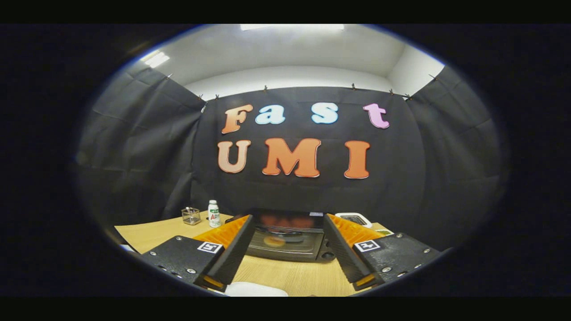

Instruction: Open the toaster oven, put the food inside, and close the toaster oven door.

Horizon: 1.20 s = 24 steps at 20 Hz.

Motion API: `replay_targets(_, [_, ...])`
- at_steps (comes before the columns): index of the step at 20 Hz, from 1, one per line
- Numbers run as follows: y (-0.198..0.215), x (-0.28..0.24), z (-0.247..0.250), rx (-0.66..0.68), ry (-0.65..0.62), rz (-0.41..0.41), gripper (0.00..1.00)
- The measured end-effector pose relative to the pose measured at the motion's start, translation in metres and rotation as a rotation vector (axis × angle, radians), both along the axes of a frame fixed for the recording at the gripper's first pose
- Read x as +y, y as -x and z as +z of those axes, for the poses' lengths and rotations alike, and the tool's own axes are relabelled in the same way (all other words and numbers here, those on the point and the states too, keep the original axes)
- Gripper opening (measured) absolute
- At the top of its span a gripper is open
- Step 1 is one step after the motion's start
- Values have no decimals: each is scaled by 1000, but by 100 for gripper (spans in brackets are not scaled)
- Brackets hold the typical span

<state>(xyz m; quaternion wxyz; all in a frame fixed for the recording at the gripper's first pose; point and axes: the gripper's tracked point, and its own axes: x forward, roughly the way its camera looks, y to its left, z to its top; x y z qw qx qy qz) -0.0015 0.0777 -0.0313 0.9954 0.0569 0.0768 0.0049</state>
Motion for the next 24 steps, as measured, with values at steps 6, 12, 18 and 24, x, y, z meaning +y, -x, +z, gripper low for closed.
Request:
replay_targets(6, [25, -26, 34, -56, 24, -17, 93])
replay_targets(12, [40, -30, 51, -85, 2, 8, 95])
replay_targets(18, [38, -27, 63, -156, -10, 33, 96])
replay_targets(24, [30, -41, 66, -181, 14, -26, 97])
